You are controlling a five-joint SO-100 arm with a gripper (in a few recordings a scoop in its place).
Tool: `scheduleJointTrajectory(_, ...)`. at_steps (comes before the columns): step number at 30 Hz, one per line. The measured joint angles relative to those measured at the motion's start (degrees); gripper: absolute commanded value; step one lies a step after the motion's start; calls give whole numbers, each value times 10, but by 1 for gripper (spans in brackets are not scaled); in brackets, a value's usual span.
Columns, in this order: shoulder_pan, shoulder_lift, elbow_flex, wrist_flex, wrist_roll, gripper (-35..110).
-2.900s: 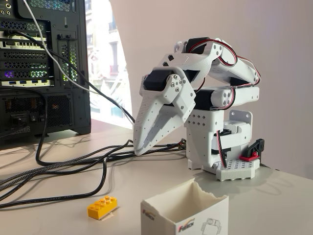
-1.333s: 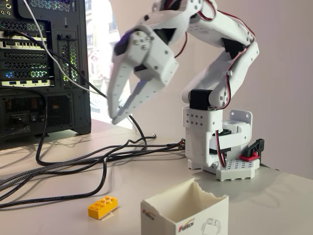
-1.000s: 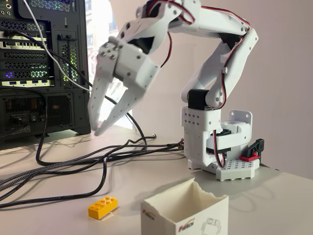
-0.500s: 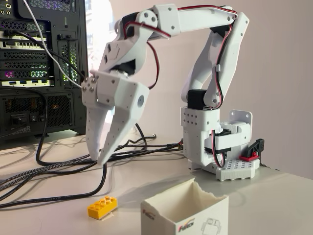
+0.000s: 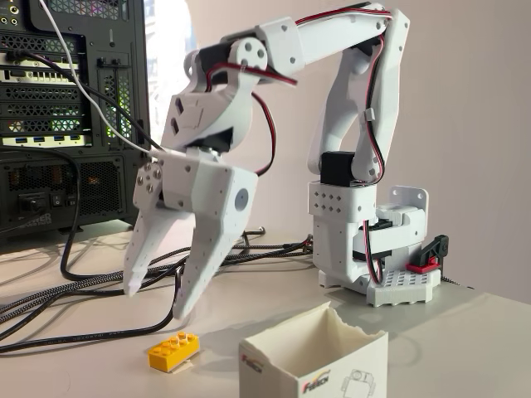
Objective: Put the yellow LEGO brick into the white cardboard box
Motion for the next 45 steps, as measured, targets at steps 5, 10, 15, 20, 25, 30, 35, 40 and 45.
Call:
scheduleJointTrajectory(5, -11, -29, 0, -9, -9, 23)
scheduleJointTrajectory(10, -10, -48, -1, -10, -17, 23)
scheduleJointTrajectory(15, -10, -65, 0, -10, -25, 23)
scheduleJointTrajectory(20, -9, -83, -1, -10, -30, 23)
scheduleJointTrajectory(25, -11, -104, -7, -14, -33, 16)
scheduleJointTrajectory(30, -11, -106, -11, -16, -33, -9)
scheduleJointTrajectory(35, -11, -107, -12, -21, -39, -9)
scheduleJointTrajectory(40, -9, -107, -22, -16, -44, -9)
scheduleJointTrajectory(45, -11, -107, -35, 5, -60, -9)
